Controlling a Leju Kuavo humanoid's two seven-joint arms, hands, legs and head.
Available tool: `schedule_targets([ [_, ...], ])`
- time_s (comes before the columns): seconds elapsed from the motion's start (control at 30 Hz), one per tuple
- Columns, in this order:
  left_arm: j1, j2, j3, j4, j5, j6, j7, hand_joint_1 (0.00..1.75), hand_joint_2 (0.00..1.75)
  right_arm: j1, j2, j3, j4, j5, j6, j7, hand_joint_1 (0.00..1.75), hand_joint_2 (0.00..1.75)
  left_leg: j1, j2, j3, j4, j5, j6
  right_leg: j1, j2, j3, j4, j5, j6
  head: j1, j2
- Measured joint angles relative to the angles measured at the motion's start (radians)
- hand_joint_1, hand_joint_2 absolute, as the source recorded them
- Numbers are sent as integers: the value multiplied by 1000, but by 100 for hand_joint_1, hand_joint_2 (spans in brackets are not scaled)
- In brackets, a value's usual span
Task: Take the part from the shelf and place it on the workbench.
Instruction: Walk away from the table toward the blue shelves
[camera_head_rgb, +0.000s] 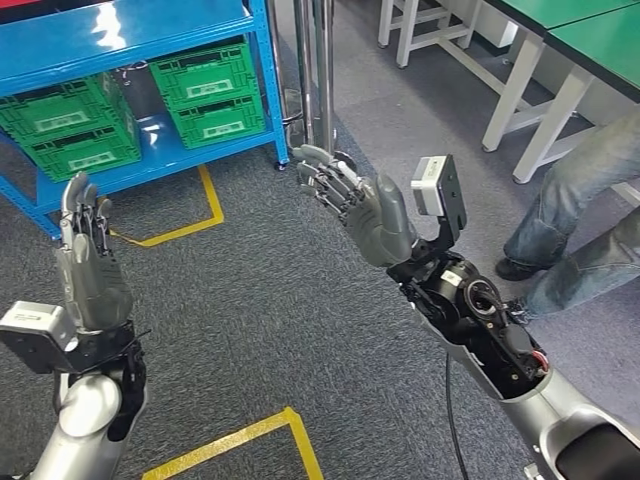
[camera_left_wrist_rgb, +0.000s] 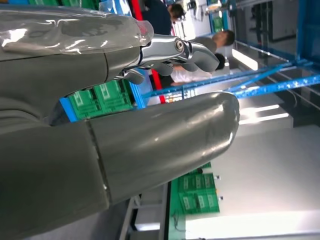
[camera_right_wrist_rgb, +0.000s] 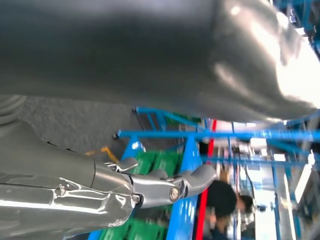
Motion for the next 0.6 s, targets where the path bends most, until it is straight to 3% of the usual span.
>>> schedule_targets([
  [0.07, 2, 0, 0, 0, 0, 0, 0, 0, 0, 1, 0, 0, 3, 0, 0, 1, 0, 0, 4, 19, -62, 107, -29, -5, 2, -27, 0, 0, -3, -2, -12, 0],
  [0.1, 3, 1, 0, 0, 1, 0, 0, 0, 0, 2, 1, 0, 5, 0, 0, 1, 0, 0, 5, 21, -65, 106, -16, -5, 2, -40, 1, 0, -4, -2, -17, 0],
  [0.13, 3, 1, 0, 0, 1, 0, 0, 0, 0, 1, 1, 0, 6, 1, 0, 1, 0, 0, 6, 25, -44, 62, 13, -4, 2, -53, 4, 0, -7, -1, -21, 0],
  [0.23, 2, 2, 0, 0, 1, 0, 0, 0, 0, 0, 2, 0, 6, 6, 0, 2, 0, 0, -3, 71, 71, -156, 98, 10, 9, -84, 15, 0, -18, 9, -27, 0],
  [0.3, 1, 2, 0, 0, 1, 0, 1, 0, 0, -1, 3, 0, 6, 8, 0, 3, 0, 0, -11, 78, 93, -200, 102, 22, 15, -101, 20, -1, -24, 19, -25, 0],
  [0.37, 2, 3, 0, 0, 1, 0, 1, 0, 0, -2, 5, 0, 6, 10, -1, 3, 0, 0, -9, 55, 95, -203, 103, 33, 13, -110, 25, -2, -32, 29, -20, 0],
  [0.43, 1, 3, 0, -1, 1, 0, 1, 0, 0, -2, 6, -1, 7, 11, -1, 3, 0, 0, -3, 37, 102, -209, 104, 44, 9, -76, 9, 43, -66, 36, -14, 0],
  [0.5, 1, 1, 0, -1, 2, -1, 1, 0, 0, 1, 7, -3, 7, 7, -2, 3, 0, 0, -1, 22, 107, -211, 102, 52, 10, -24, -53, 174, -128, 38, -1, 0],
  [0.53, 1, 0, 0, -1, 4, -2, 1, 0, 0, 5, 7, -4, 7, 4, -4, 3, 0, 0, -2, 15, 108, -211, 101, 55, 11, -12, -93, 250, -153, 38, 6, 0],
  [0.57, 2, 0, 0, -1, 5, -3, 1, 0, 0, 9, 7, -4, 7, -1, -5, 3, 0, 0, -4, 7, 109, -210, 100, 56, 12, -7, -123, 300, -161, 38, 11, 0],
  [0.6, 3, -1, 0, 0, 7, -4, 1, 0, 0, 12, 7, -5, 7, -4, -7, 4, 0, 0, -5, -1, 111, -210, 99, 58, 13, -6, -138, 313, -150, 36, 15, 0],
])
